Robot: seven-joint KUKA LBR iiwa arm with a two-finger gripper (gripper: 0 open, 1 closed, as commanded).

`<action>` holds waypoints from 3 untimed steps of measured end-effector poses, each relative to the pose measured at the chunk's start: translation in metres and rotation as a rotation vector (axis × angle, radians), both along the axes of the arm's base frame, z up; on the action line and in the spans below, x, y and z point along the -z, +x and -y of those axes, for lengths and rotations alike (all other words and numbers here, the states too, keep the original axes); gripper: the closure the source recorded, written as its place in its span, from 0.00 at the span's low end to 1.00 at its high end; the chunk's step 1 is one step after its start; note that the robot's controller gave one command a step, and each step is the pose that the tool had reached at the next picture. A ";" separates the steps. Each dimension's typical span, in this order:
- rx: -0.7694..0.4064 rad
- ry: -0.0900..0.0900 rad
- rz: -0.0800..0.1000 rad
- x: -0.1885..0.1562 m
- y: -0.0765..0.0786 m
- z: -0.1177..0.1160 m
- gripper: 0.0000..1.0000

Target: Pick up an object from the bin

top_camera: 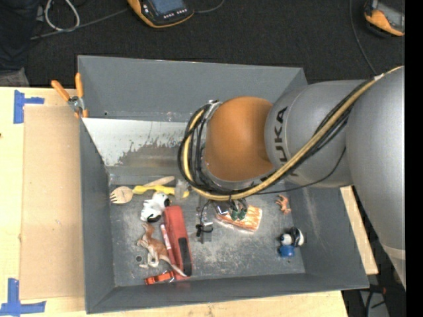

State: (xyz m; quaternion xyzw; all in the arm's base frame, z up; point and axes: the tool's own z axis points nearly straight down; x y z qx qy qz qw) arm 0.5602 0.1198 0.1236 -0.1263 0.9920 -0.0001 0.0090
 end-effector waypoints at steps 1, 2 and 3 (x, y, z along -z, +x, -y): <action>0.093 0.002 0.001 0.010 -0.009 -0.007 0.00; 0.069 0.001 0.000 0.036 0.009 -0.025 0.00; 0.068 0.001 0.002 0.034 0.041 -0.031 0.00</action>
Offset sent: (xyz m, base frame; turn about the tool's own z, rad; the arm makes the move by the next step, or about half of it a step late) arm 0.0080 0.0250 -0.0342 0.0685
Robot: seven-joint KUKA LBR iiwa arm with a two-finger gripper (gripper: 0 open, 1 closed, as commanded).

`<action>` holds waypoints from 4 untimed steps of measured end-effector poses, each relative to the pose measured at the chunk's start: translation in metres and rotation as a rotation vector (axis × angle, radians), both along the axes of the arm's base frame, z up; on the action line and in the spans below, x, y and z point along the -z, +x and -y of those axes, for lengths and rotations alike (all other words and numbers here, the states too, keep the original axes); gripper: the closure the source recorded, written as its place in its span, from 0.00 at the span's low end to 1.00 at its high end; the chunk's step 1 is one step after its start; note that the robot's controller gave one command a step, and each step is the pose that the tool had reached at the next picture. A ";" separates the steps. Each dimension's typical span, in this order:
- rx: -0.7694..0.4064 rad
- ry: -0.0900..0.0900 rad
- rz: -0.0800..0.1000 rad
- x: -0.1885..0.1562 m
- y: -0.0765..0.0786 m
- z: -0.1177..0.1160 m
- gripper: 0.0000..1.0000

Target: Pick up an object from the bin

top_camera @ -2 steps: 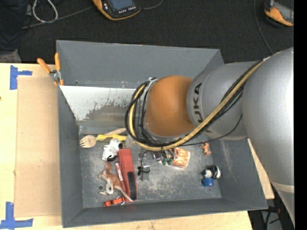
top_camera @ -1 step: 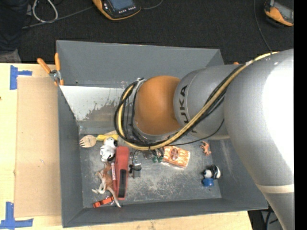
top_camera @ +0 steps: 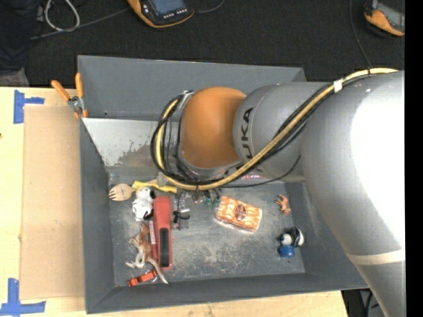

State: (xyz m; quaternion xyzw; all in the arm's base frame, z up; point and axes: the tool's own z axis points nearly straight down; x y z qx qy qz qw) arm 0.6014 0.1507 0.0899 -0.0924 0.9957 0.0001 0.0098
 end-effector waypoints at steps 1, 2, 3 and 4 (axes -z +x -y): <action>-0.044 0.000 -0.001 0.015 -0.004 -0.001 0.00; 0.084 0.004 0.002 0.018 -0.005 -0.002 0.00; 0.327 0.007 -0.001 0.020 -0.029 0.009 1.00; 0.326 0.007 -0.001 0.020 -0.029 0.009 1.00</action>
Offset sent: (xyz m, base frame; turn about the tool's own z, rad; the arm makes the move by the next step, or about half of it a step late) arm 0.0019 0.0029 -0.0199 0.2615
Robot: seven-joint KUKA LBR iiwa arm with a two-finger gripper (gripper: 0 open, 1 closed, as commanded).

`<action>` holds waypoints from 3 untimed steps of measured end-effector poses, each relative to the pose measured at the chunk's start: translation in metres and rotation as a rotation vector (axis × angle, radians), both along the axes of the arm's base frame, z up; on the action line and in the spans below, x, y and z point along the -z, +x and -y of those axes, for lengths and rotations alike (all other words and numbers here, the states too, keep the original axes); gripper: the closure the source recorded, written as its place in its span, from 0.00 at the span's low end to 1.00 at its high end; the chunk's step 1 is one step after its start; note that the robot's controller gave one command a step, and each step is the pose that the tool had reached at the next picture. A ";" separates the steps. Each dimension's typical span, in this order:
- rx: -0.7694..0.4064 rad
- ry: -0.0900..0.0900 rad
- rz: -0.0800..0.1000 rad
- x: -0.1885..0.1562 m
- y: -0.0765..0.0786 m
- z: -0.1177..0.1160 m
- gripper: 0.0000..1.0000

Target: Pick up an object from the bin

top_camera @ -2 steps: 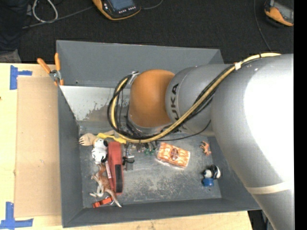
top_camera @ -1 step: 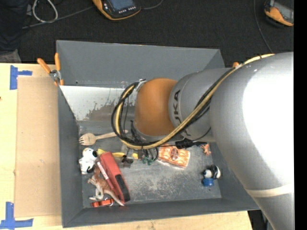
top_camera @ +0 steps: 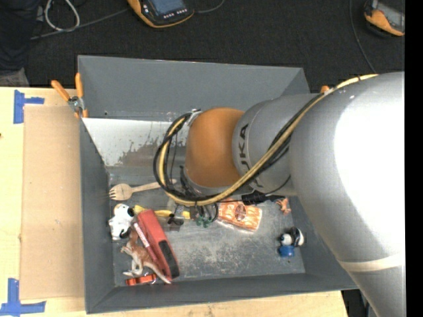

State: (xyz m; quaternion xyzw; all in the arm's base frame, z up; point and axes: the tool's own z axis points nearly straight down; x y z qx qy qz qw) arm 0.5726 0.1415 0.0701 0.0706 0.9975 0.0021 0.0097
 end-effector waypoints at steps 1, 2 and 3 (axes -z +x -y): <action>-0.055 -0.001 0.001 0.001 0.019 0.011 1.00; -0.029 0.000 -0.003 0.001 0.012 0.007 1.00; -0.068 -0.002 0.002 -0.012 0.027 0.004 1.00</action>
Offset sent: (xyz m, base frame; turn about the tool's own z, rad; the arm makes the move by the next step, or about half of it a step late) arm 0.0038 -0.0022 -0.0001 -0.0047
